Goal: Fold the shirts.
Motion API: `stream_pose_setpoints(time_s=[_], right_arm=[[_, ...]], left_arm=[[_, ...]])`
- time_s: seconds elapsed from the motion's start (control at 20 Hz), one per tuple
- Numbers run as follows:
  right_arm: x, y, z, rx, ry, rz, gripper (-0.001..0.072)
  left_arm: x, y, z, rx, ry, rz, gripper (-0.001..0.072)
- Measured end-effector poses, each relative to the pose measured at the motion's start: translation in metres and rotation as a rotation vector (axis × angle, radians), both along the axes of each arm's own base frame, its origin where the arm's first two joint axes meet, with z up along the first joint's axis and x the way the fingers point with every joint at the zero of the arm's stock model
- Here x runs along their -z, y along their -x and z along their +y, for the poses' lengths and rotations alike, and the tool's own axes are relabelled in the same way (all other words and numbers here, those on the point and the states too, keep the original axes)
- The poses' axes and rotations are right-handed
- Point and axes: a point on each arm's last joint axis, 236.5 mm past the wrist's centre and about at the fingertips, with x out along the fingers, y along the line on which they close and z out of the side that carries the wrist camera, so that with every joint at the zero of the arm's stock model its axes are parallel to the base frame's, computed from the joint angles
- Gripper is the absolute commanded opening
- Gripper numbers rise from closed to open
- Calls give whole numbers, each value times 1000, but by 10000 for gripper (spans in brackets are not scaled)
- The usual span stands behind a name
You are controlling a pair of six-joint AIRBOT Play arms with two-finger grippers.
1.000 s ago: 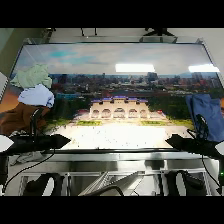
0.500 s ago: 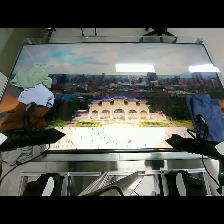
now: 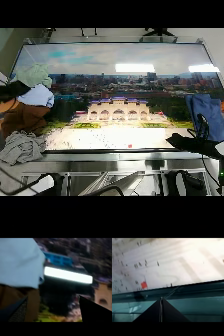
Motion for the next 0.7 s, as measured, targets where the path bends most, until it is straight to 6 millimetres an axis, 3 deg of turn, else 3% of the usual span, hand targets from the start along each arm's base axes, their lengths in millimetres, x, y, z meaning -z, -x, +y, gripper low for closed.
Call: stream_pose_setpoints(time_s=[0.15, 0.25, 0.4, 0.55, 0.6, 0.7], right_arm=[[-1, -5, -3, 14, 8, -20, 19], [-1, -7, -4, 18, 11, -26, 19], [-2, -8, -5, 22, 14, -31, 19], [-2, -9, -5, 24, 15, -33, 19], [-2, -9, -5, 24, 15, -34, 19], [-2, -9, -5, 24, 15, -34, 19]], left_arm=[[34, -72, 55, -26, -68, 6, 704], [64, -117, 79, -32, -95, -5, 703], [120, -171, 97, -50, -130, -43, 703], [169, -200, 107, -97, -178, -101, 702], [179, -206, 109, -106, -190, -117, 663], [196, -215, 115, -124, -200, -134, 187]])
